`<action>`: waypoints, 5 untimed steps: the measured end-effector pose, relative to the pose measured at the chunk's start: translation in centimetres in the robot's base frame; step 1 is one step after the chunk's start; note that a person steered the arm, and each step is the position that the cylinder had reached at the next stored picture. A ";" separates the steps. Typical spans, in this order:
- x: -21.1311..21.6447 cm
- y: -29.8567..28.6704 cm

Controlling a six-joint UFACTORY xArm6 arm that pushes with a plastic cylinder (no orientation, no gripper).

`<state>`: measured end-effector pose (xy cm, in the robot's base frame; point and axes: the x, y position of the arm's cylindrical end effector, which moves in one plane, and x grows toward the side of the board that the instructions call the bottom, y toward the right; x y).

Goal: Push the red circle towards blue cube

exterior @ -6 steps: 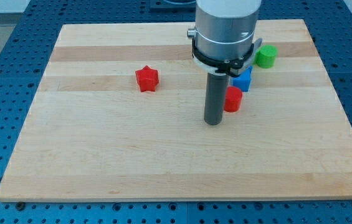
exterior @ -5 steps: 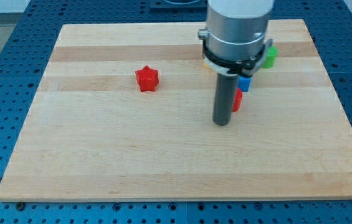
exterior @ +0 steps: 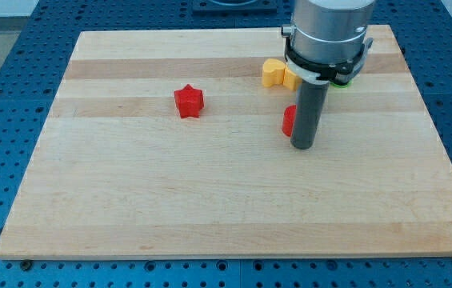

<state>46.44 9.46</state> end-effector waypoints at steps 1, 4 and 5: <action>-0.1 -0.2; -0.5 -0.2; -0.2 -1.0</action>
